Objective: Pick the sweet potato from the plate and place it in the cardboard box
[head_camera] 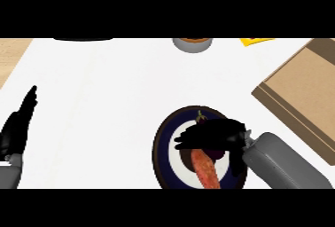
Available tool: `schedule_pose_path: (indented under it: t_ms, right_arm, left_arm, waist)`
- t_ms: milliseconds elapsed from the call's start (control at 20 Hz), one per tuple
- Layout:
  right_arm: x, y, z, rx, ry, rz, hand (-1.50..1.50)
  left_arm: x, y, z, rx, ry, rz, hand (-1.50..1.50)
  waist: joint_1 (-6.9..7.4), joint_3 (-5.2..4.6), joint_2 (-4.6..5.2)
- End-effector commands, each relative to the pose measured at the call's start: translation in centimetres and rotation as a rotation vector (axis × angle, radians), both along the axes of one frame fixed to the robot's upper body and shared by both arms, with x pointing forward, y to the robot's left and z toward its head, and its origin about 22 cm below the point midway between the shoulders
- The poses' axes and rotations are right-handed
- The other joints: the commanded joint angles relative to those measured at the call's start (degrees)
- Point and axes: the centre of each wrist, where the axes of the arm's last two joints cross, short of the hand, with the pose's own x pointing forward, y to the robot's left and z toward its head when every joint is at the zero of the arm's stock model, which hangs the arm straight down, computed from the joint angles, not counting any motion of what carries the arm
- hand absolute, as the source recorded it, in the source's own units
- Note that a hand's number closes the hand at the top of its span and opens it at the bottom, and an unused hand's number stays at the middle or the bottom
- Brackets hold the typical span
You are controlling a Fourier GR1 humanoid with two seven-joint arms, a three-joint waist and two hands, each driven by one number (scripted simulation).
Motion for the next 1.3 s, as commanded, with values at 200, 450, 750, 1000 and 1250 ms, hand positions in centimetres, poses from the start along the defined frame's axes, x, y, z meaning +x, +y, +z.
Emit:
schedule_pose_path:
  t_ms: [200,450,750,1000,1250]
  right_arm:
    - [-1.3,-0.1,2.7,0.041,0.073,0.098,-1.5]
    - [-2.9,0.0,1.3,-0.009,0.082,0.099,-1.5]
    - [-4.3,0.2,0.4,-0.113,0.028,0.038,-1.5]
    - [-3.6,3.5,-2.4,-0.125,0.014,0.042,-1.5]
    - [-5.9,2.0,-3.1,0.058,-0.143,0.002,1.5]
  left_arm:
    - [-0.3,-0.2,-0.3,0.016,-0.02,0.0,0.0]
    - [-0.4,-1.2,-0.5,-0.004,-0.009,0.007,0.0]
    - [-0.7,-0.2,0.6,0.01,0.005,0.002,0.0]
    - [-0.3,1.0,-0.1,0.012,-0.007,-0.005,0.0]
    - [0.6,-0.1,1.1,-0.009,0.0,0.024,0.0]
  waist:
    - [-0.05,-0.01,-0.05]
    - [0.04,0.01,-0.03]
    - [0.04,0.01,-0.03]
    - [0.22,0.0,0.1]
    - [-0.22,0.03,0.02]
